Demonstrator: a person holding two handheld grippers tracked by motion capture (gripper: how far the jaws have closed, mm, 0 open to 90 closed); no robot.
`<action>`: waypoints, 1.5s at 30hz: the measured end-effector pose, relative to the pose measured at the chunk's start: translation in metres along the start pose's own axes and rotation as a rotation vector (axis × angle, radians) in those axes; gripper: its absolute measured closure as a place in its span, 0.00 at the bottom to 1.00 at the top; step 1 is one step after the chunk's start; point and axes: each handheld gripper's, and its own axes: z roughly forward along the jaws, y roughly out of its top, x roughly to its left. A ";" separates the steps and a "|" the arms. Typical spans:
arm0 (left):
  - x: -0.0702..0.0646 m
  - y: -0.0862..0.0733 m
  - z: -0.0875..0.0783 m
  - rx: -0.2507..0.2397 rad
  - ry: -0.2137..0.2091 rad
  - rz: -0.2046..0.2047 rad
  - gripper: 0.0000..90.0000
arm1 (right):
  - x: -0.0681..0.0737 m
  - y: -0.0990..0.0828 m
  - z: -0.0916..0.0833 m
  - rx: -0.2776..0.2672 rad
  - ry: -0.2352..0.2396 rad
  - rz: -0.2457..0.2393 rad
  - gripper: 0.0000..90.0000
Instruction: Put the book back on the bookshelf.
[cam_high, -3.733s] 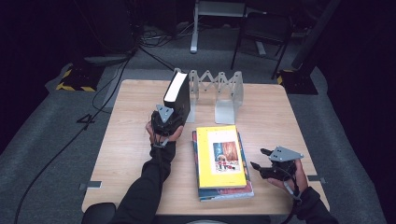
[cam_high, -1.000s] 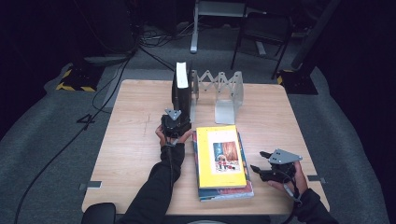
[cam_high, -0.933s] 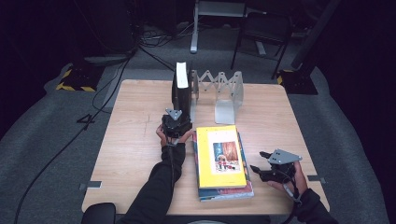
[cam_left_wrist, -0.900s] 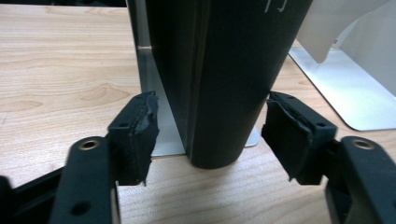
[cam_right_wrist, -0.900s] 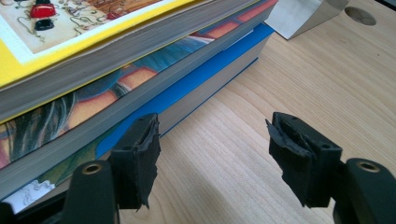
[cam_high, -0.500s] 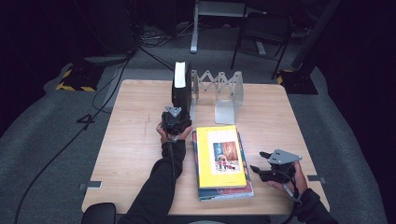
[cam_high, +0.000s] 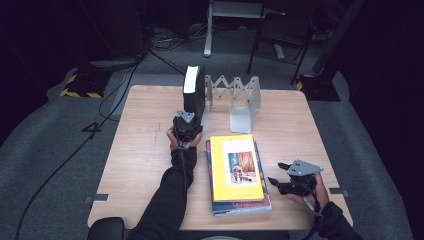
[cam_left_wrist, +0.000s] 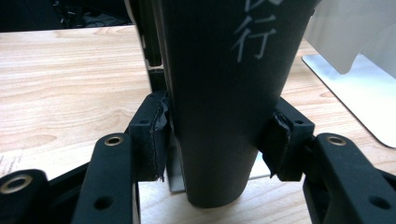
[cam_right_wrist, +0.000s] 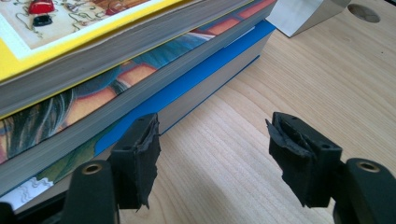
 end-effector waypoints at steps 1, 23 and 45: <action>0.000 0.000 0.000 0.000 0.000 0.000 0.53 | 0.000 0.000 -0.001 -0.004 -0.003 0.001 0.38; 0.021 -0.020 -0.054 0.137 -0.090 0.241 0.36 | -0.001 0.007 -0.011 -0.045 -0.007 0.001 0.37; 0.027 -0.064 -0.124 0.270 -0.540 0.587 0.27 | 0.011 0.022 -0.019 -0.072 0.075 0.005 0.37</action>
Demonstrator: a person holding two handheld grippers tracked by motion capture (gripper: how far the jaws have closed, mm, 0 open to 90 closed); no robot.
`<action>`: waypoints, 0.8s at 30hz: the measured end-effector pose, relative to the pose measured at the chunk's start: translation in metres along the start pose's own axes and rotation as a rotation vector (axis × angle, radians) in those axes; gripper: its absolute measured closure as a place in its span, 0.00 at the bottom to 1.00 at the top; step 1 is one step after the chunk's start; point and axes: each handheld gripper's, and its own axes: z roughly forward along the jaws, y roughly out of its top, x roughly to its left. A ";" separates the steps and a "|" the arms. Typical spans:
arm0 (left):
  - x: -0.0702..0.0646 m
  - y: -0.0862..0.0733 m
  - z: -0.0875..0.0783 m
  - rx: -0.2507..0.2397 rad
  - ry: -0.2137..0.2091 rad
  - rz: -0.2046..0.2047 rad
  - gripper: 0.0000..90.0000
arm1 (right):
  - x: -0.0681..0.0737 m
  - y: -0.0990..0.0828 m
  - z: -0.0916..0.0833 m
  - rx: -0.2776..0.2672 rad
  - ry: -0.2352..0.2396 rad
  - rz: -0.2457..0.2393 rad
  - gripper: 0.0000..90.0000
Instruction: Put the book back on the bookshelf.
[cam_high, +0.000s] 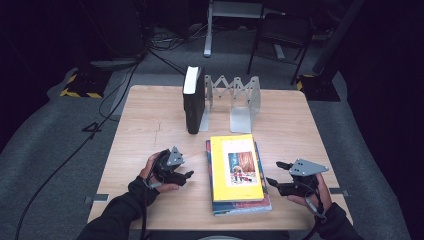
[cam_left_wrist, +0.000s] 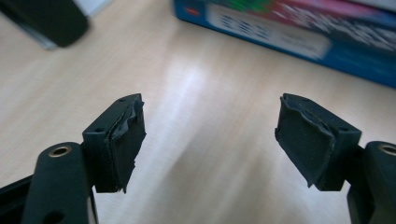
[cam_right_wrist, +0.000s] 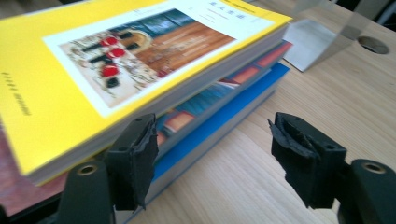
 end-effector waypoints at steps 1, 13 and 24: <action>-0.003 -0.002 0.000 0.006 -0.014 0.016 0.27 | 0.002 0.002 -0.001 -0.001 0.008 -0.002 0.37; -0.016 -0.013 0.004 0.045 -0.126 0.035 0.26 | 0.028 0.016 -0.002 0.011 0.150 -0.006 0.39; -0.010 -0.014 0.013 0.004 -0.158 0.007 0.17 | 0.041 0.013 0.005 0.109 0.257 0.039 0.34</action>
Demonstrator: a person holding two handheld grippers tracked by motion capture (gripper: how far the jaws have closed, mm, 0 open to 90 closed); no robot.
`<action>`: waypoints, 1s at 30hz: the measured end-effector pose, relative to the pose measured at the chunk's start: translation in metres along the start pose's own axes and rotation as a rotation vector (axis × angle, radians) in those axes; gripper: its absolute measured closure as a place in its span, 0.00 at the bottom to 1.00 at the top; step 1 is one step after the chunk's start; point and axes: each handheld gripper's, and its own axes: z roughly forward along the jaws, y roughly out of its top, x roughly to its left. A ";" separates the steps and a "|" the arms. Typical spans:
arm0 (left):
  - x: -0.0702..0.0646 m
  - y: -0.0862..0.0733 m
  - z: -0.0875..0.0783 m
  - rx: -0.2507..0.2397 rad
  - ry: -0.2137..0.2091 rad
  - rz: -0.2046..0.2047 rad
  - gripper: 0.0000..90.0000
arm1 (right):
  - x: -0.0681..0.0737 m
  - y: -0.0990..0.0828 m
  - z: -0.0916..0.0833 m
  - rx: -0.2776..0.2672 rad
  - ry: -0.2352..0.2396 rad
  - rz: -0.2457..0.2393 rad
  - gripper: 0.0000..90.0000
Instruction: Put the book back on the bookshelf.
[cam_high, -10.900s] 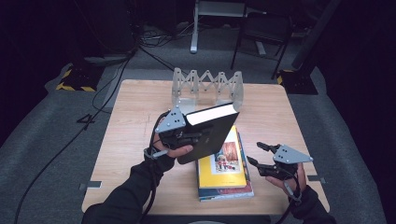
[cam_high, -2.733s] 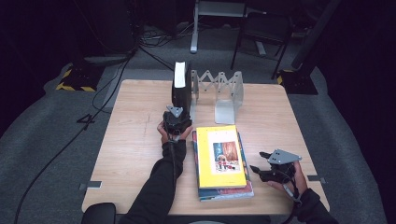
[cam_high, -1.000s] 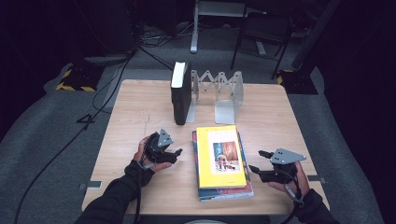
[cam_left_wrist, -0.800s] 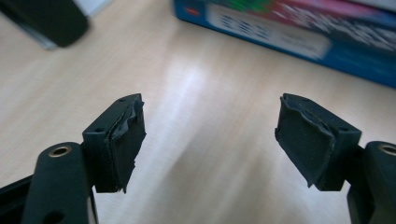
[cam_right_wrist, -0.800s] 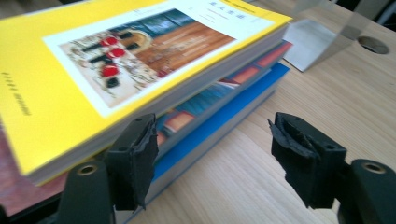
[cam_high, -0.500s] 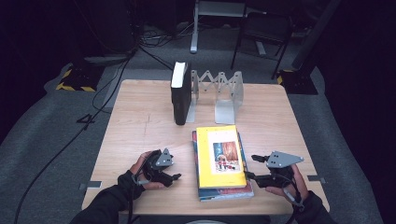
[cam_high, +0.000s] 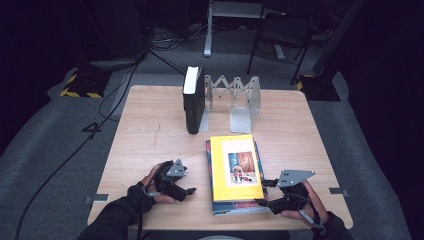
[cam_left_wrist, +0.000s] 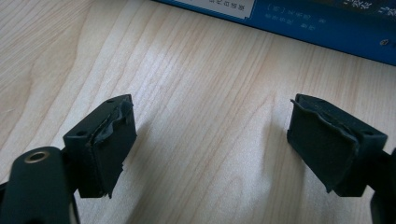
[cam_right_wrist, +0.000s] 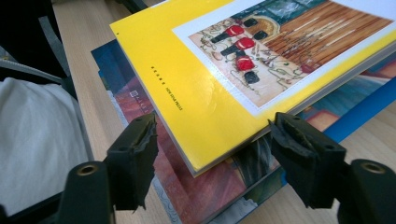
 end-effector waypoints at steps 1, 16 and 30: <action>0.000 0.002 0.001 0.006 0.001 -0.002 0.17 | -0.002 0.001 0.001 0.003 0.003 0.013 0.34; 0.013 0.039 0.002 -0.073 0.087 -0.051 0.24 | -0.037 0.029 0.020 0.125 0.031 0.162 0.32; 0.031 0.051 0.022 -0.042 0.093 -0.074 0.25 | -0.041 0.039 0.030 0.129 0.033 0.122 0.32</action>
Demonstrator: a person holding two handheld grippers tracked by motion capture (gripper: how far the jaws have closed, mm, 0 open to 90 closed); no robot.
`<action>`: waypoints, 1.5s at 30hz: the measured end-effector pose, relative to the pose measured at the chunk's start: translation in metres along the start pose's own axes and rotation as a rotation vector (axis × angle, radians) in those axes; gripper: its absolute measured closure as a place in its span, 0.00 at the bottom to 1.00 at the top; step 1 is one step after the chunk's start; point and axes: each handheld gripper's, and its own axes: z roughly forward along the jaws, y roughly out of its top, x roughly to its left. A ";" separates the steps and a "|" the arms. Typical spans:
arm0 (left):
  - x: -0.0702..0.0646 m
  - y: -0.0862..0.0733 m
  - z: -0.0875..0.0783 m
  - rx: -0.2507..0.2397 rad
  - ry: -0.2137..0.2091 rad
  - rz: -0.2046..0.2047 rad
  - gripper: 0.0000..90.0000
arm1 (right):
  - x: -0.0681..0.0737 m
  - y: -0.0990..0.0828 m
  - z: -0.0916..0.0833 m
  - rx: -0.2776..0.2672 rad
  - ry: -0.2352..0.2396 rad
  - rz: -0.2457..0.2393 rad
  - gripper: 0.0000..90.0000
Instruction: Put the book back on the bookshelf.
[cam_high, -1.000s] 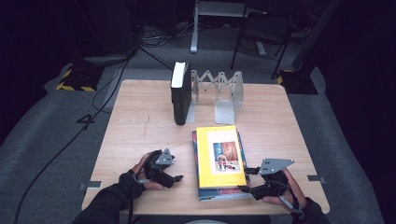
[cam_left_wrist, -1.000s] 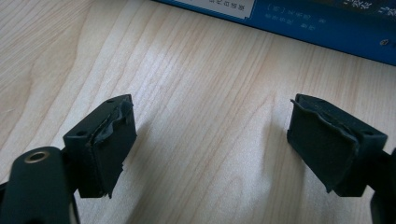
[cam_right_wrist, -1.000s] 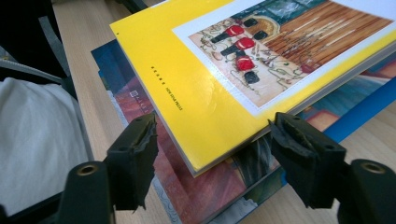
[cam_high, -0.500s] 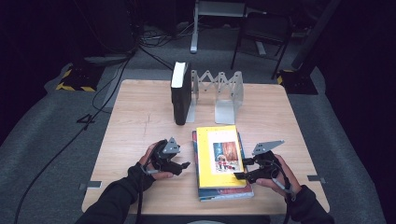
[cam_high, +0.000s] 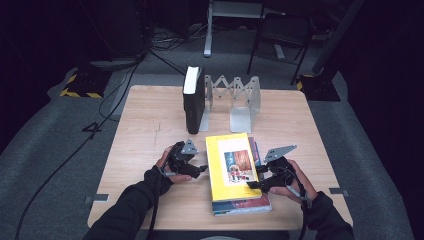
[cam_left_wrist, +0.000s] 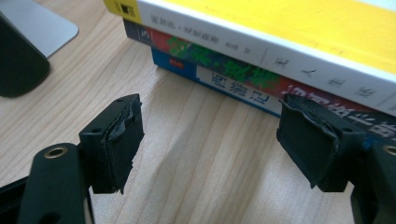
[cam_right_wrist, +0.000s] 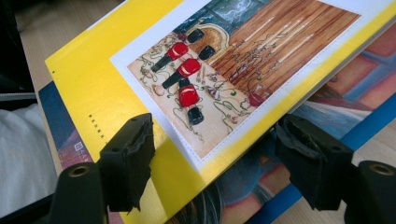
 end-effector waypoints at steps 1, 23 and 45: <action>0.000 0.000 0.000 -0.002 0.003 0.002 0.25 | 0.001 0.001 0.001 -0.002 -0.001 -0.010 0.32; 0.005 0.002 0.001 -0.013 0.001 0.002 0.29 | 0.008 0.011 0.007 -0.109 0.006 -0.122 0.59; 0.030 0.022 0.001 -0.093 -0.008 -0.054 0.42 | 0.013 0.003 -0.007 -0.265 -0.013 -0.221 0.83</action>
